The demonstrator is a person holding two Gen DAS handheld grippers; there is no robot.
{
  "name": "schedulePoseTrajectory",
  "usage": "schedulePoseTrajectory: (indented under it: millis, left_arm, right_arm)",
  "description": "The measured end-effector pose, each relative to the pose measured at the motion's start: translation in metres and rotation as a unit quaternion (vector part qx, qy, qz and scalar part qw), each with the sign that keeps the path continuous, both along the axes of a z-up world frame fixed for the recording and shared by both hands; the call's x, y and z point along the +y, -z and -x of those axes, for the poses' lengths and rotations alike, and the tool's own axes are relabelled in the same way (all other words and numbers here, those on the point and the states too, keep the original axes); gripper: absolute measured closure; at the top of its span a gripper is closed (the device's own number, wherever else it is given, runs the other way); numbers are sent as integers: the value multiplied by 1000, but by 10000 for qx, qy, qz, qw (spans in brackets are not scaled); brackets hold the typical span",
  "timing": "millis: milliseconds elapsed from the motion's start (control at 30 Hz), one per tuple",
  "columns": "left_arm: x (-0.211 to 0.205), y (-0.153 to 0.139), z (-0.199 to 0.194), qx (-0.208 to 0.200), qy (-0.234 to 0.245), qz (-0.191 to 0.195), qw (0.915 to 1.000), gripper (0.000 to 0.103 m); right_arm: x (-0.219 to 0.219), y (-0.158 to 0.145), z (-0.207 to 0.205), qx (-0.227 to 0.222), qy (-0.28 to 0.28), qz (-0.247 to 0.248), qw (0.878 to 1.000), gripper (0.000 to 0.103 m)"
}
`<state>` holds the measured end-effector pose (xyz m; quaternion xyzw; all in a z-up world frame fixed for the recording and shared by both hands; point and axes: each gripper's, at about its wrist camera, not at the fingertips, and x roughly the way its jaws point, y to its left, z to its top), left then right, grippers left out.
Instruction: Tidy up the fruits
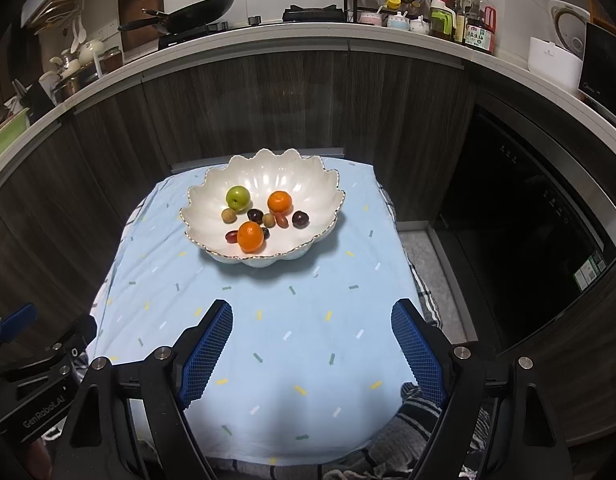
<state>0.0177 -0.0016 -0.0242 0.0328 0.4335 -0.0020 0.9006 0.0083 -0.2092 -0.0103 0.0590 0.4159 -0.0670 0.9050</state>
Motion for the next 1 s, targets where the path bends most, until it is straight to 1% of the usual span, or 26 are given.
schedulePoseTrajectory:
  millis: [1000]
  left_arm:
    - [0, 2, 0, 38, -3, -1, 10000, 13]
  right_arm:
    - [1, 5, 2, 25, -5, -42, 10000, 21]
